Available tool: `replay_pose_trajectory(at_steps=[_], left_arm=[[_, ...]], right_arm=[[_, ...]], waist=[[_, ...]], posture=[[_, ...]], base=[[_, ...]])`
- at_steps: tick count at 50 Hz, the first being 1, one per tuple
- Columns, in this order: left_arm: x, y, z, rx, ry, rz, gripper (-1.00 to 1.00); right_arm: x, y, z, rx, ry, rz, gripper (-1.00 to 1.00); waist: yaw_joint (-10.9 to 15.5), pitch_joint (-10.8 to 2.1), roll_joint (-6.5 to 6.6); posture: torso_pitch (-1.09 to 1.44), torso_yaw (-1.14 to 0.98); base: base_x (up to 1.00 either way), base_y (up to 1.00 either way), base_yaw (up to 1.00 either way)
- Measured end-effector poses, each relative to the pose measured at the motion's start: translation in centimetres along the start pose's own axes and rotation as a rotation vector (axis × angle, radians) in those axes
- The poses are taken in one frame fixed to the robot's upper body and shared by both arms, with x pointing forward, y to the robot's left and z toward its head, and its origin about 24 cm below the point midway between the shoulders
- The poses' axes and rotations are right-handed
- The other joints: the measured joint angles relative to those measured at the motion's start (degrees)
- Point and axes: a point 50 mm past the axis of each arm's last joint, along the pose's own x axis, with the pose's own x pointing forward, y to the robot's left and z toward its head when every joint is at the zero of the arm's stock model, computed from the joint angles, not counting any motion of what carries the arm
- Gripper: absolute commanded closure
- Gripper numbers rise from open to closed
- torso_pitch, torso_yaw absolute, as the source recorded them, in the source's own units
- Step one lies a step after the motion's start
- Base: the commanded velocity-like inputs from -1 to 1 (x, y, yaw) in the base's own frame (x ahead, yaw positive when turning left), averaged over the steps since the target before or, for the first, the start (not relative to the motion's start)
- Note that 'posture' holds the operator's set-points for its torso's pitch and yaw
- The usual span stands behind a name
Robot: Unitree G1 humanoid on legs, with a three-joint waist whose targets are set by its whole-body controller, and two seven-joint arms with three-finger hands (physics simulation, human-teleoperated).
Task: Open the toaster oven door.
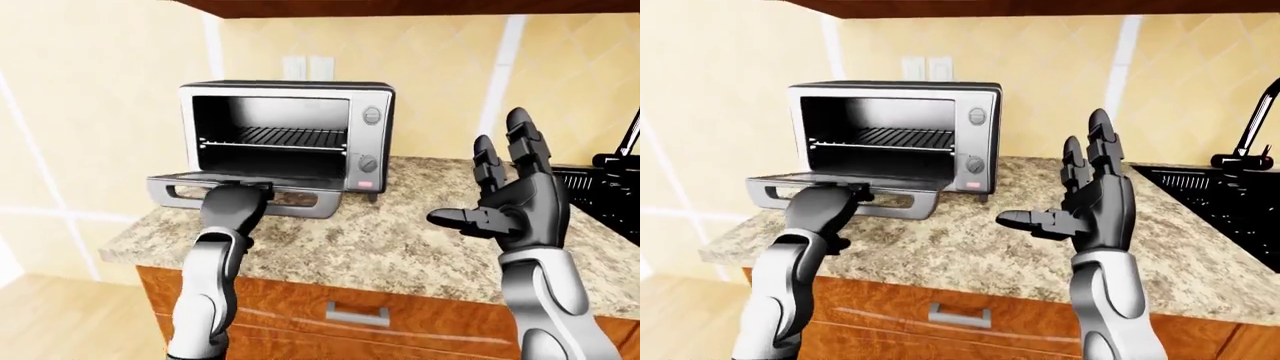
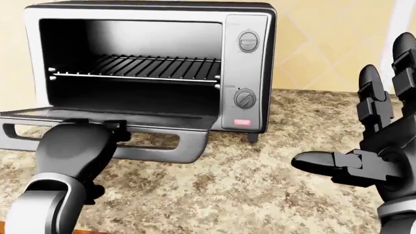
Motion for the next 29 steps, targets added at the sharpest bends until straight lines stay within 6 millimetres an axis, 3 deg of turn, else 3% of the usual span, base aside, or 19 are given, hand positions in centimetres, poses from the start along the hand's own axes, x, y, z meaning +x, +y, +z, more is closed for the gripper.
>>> replay_pose_trajectory(at_steps=[3, 8, 15, 19, 29], left_arm=[[-0.9, -0.6, -0.1, -0.006, 0.002, -0.02, -0.35], [-2.3, -1.3, 0.0, -0.018, 0.002, -0.08, -0.7], [-4.0, -2.0, -0.1, -0.032, 0.009, -0.136, -0.77], [-5.1, -2.1, 0.0, -0.028, -0.001, -0.15, -0.9], [-7.2, -2.8, 0.0, -0.024, -0.032, -0.176, -0.99]], right_arm=[[0.0, 0.1, -0.1, 0.002, 0.002, 0.004, -1.0], [0.0, 0.1, 0.0, 0.001, -0.002, 0.002, -1.0], [-0.1, 0.2, 0.3, 0.003, -0.004, 0.006, -1.0], [-0.1, 0.0, 0.1, 0.004, 0.0, 0.0, -1.0], [0.0, -0.1, -0.2, 0.006, 0.007, -0.003, -1.0]], waist=[[-0.1, 0.11, -0.01], [0.2, 0.27, -0.1], [0.7, 0.04, -0.25], [0.9, -0.42, -0.17], [1.6, -1.68, 0.33]], posture=[[-0.54, 0.0], [-0.54, 0.0], [-0.54, 0.0], [-0.54, 0.0], [-0.54, 0.0]], base=[[0.0, 0.0, 0.0], [0.0, 0.0, 0.0], [0.0, 0.0, 0.0], [0.0, 0.0, 0.0], [0.0, 0.0, 0.0]])
